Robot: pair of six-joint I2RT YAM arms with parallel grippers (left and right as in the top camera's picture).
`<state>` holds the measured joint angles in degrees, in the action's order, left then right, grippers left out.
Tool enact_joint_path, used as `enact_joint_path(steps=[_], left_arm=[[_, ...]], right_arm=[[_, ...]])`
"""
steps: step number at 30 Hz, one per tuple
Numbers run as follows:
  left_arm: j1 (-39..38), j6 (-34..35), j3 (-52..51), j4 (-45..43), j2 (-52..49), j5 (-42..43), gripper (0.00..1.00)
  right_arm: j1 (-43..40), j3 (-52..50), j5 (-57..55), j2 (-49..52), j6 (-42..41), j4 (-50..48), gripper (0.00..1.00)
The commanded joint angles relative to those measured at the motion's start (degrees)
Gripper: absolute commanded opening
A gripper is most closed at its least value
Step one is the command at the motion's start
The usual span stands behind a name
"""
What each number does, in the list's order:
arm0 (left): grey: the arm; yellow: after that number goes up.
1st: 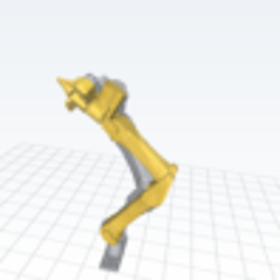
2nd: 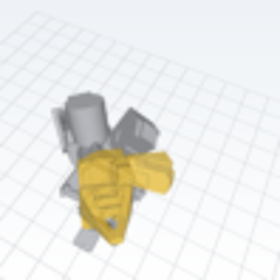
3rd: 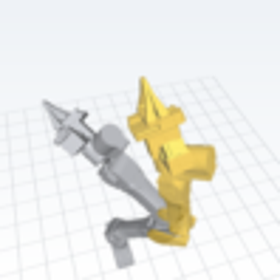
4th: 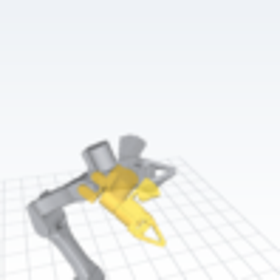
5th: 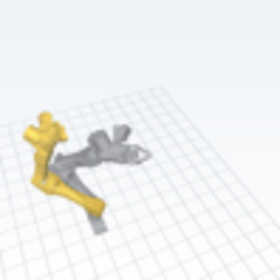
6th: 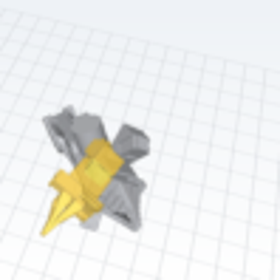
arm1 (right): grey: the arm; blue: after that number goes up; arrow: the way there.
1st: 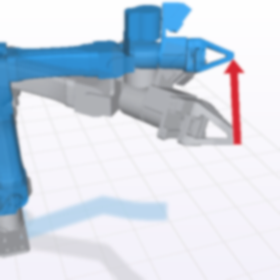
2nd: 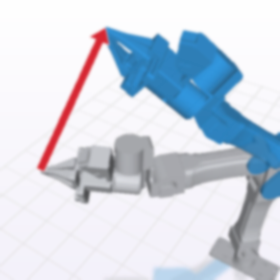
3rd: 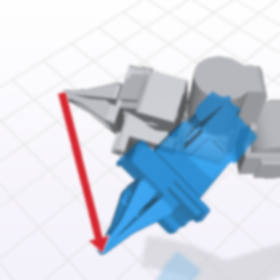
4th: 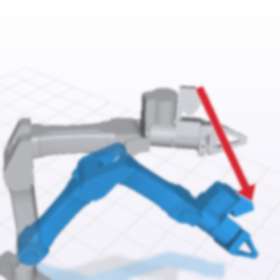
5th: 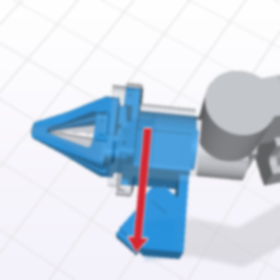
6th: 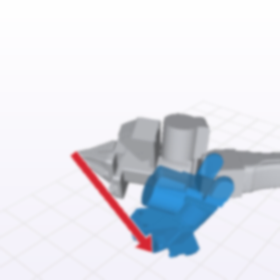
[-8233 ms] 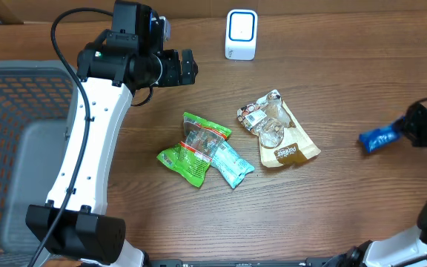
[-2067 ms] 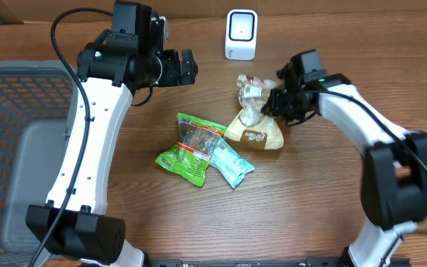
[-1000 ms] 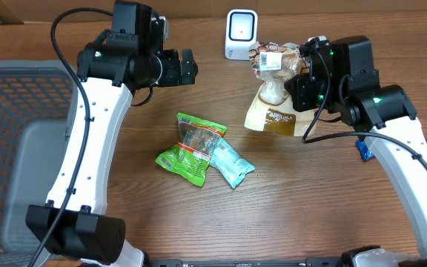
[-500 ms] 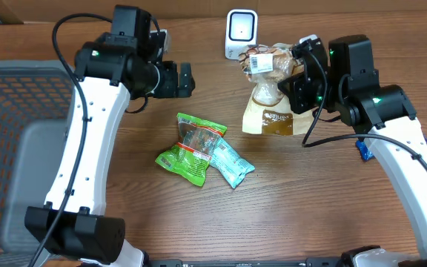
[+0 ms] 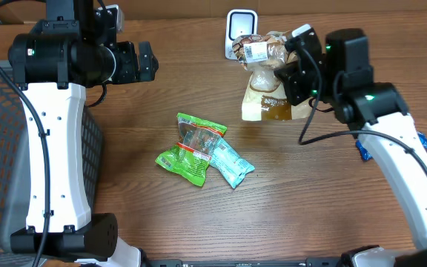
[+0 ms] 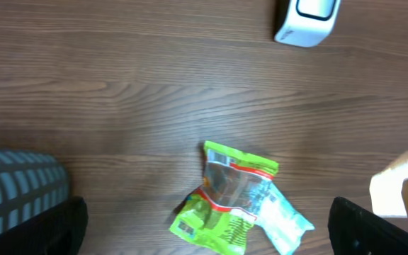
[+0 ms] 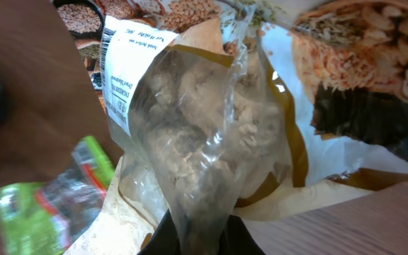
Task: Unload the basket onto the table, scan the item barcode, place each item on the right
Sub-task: 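Carry the mushroom bag with the right gripper toward the white scanner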
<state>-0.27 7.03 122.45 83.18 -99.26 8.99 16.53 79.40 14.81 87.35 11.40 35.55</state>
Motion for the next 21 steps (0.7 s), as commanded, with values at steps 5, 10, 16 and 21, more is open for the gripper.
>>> enact_joint_path(steps=[5,10,16,21], left_arm=[[0.3,-1.3,1.1,0.5,0.3,-9.0,1.0],[0.3,-1.3,1.1,0.6,0.3,-9.4,1.0],[0.3,-1.3,1.1,0.5,0.3,-9.4,1.0],[0.3,-1.3,1.1,0.6,0.3,-9.5,1.0]], right_arm=[[7.5,1.3,-31.4,4.1,0.7,-10.2,0.04],[10.7,1.3,-49.1,8.4,6.2,-23.7,0.04],[11.3,1.3,-63.1,18.6,28.9,-43.2,0.04],[11.3,1.3,-67.7,28.0,49.7,-67.7,0.04]])
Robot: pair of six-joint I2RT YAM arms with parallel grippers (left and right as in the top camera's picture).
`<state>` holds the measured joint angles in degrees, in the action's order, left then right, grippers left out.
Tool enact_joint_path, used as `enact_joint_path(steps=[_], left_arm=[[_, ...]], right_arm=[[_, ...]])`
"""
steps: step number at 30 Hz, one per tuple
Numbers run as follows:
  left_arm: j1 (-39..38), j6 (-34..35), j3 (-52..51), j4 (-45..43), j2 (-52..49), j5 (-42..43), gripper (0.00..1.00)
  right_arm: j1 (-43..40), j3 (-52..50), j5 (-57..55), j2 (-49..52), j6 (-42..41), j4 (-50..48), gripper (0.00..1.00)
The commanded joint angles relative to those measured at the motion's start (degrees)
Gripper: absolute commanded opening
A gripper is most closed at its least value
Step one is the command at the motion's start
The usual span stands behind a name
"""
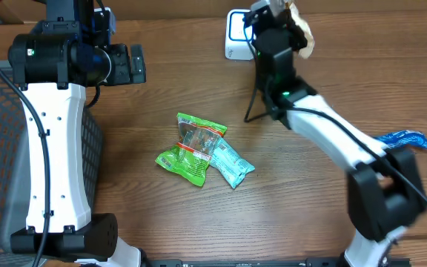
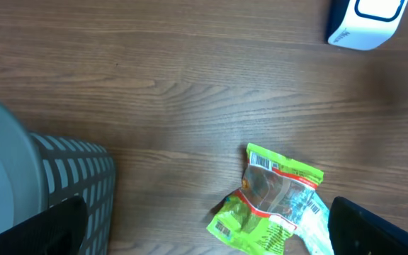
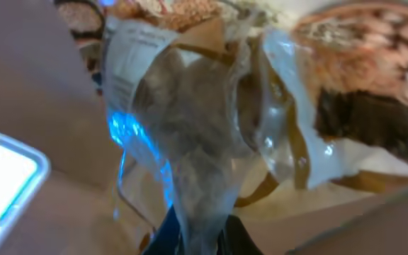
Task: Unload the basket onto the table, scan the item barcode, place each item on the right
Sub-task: 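Carry the mushroom bag with the right gripper toward the white scanner, then hold the mushroom bag label in front of the scanner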
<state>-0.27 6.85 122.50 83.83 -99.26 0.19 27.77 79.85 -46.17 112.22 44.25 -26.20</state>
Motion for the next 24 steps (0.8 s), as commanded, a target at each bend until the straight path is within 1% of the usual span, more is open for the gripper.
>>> enact_joint_path(steps=[1,3,6,11,18,22,24], left_arm=[[0.3,-1.1,1.0,-0.1,0.3,-0.6,1.0],[0.3,-1.1,1.0,-0.1,0.3,-0.6,1.0],[0.3,-1.1,1.0,-0.1,0.3,-0.7,1.0],[0.3,-1.1,1.0,-0.1,0.3,-0.6,1.0],[0.3,-1.1,1.0,-0.1,0.3,-0.6,1.0],[0.3,-1.1,1.0,-0.1,0.3,-0.6,1.0],[0.3,-1.1,1.0,-0.1,0.3,-0.6,1.0]], right_arm=[[0.0,0.9,-6.0,4.9,19.9,-9.4,0.04],[0.0,0.9,-3.0,9.2,26.7,-14.7,0.04],[-0.2,0.9,-0.5,12.8,31.1,-17.5,0.04],[-0.5,0.9,1.8,18.3,36.7,-27.1,0.04],[-0.8,1.6,9.6,21.6,37.2,-27.1,0.04],[-1.1,7.2,9.7,24.9,37.3,-26.8,0.04],[-1.3,10.4,10.0,26.3,37.2,-24.2,0.04]])
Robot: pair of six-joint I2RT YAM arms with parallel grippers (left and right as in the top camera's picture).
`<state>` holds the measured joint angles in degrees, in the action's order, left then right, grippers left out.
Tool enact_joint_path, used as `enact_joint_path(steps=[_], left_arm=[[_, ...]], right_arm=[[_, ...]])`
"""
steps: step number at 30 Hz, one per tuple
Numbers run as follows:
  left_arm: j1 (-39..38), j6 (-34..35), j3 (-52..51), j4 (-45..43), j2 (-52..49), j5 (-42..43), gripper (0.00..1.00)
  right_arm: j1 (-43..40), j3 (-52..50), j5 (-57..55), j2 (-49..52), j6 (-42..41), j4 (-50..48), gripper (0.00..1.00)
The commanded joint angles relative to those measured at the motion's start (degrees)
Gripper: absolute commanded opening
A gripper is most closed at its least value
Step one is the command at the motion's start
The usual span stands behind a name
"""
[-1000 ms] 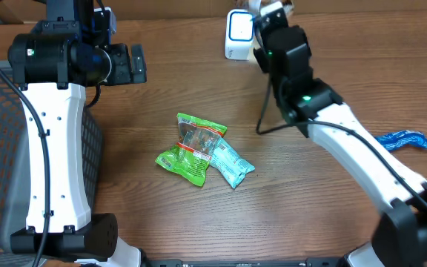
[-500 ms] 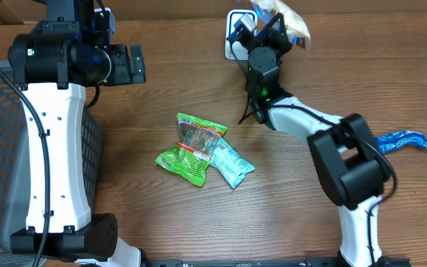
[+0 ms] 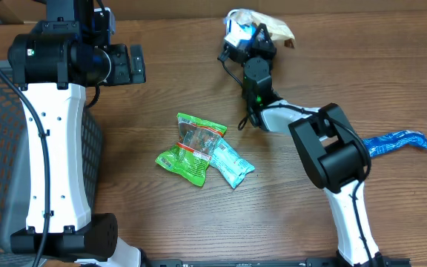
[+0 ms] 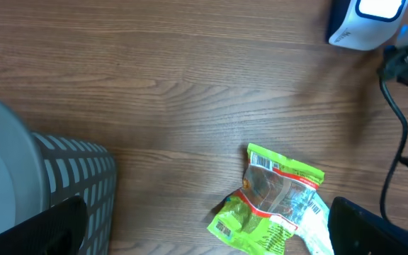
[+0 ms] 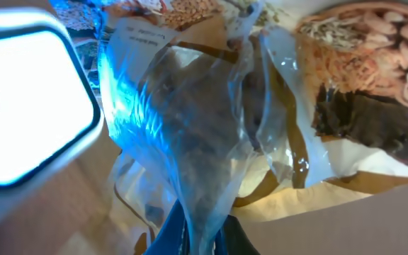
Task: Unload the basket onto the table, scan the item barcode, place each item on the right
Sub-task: 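Hold the mushroom bag label in front of the scanner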
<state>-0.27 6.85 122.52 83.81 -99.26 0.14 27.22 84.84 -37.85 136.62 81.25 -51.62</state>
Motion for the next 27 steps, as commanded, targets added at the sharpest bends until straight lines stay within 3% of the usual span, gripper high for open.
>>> enact_joint_path(steps=[1,7,27], left_arm=[[0.3,-1.1,1.0,-0.1,0.3,-0.6,1.0],[0.3,-1.1,1.0,-0.1,0.3,-0.6,1.0],[0.3,-1.1,1.0,-0.1,0.3,-0.6,1.0]], right_arm=[[-0.7,7.1,1.8,2.4,0.1,3.1,0.04],[-1.2,13.3,2.2,4.6,-2.6,6.0,0.04],[-2.4,13.8,1.7,4.6,-3.4,11.5,0.04]])
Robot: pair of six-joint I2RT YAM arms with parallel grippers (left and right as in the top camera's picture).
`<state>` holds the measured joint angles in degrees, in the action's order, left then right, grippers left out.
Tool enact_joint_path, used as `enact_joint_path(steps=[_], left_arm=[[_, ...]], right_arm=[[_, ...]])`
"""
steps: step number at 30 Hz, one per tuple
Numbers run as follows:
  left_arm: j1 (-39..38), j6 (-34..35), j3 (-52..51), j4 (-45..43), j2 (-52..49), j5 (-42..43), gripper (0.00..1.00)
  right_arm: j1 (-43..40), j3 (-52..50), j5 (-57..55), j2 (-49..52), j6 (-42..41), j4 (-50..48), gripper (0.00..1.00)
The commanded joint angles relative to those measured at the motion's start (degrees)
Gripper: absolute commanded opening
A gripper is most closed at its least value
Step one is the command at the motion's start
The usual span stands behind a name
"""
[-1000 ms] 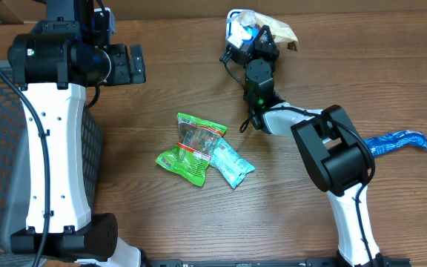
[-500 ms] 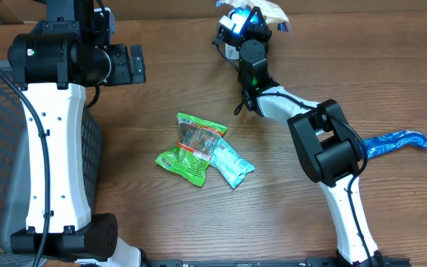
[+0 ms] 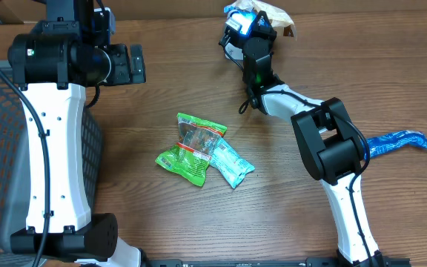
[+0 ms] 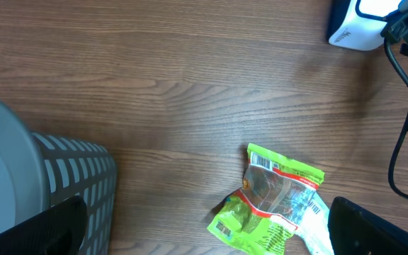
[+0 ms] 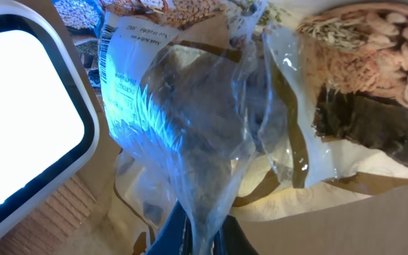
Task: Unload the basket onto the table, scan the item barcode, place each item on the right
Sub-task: 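Hold the mushroom bag label in front of the scanner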
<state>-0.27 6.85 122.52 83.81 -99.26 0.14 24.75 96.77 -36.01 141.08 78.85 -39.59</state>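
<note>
My right gripper (image 5: pixel 200 239) is shut on the twisted clear neck of a bag of seeded bread (image 5: pixel 211 134). It holds the bag against the white scanner's lit face (image 5: pixel 20 120). The bag's barcode label (image 5: pixel 115 74) sits right beside that face, and blue light falls on the plastic. From overhead the right gripper (image 3: pixel 255 24) and the bag (image 3: pixel 276 13) are at the table's far edge, covering most of the scanner (image 3: pixel 233 21). My left gripper (image 3: pixel 141 64) hangs open at the far left, with nothing between its fingers (image 4: pixel 55 223).
A green snack packet (image 3: pixel 190 147) lies mid-table over a teal packet (image 3: pixel 232 165). A blue packet (image 3: pixel 395 141) lies at the right edge. A grey mesh basket stands along the left side, below the left arm.
The bag has shifted a little against the scanner, whose lit face now sits lower and further left in the right wrist view. The left arm has not moved.
My right gripper first held the bread bag just to the right of the scanner, with the left gripper nearer the packets. Then the bag was in front of the scanner in blue light, and the left gripper was nearer the basket. The bag has stayed at the scanner.
</note>
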Motion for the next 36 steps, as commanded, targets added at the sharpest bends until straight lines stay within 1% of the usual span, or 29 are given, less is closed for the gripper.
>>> enact_joint_path(steps=[1,16,25,29,31,36], left_arm=[[0.3,-1.1,1.0,-0.1,0.3,-0.6,0.99],[0.3,-1.1,1.0,-0.1,0.3,-0.6,1.0],[0.3,-1.1,1.0,-0.1,0.3,-0.6,1.0],[0.3,-1.1,1.0,-0.1,0.3,-0.6,1.0],[0.3,-1.1,1.0,-0.1,0.3,-0.6,1.0],[0.3,-1.1,1.0,-0.1,0.3,-0.6,1.0]], right_arm=[[0.0,1.9,-0.2,0.2,-1.0,-0.6,0.04],[1.3,1.9,-2.9,-0.7,0.9,-2.7,0.04],[2.7,1.9,-6.5,-6.5,0.8,1.9,0.04],[4.3,1.9,-7.8,-11.8,0.3,7.6,0.04],[5.4,1.9,-7.9,-15.3,-1.6,12.0,0.04],[9.7,1.9,-5.6,-24.9,-9.0,38.7,0.04]])
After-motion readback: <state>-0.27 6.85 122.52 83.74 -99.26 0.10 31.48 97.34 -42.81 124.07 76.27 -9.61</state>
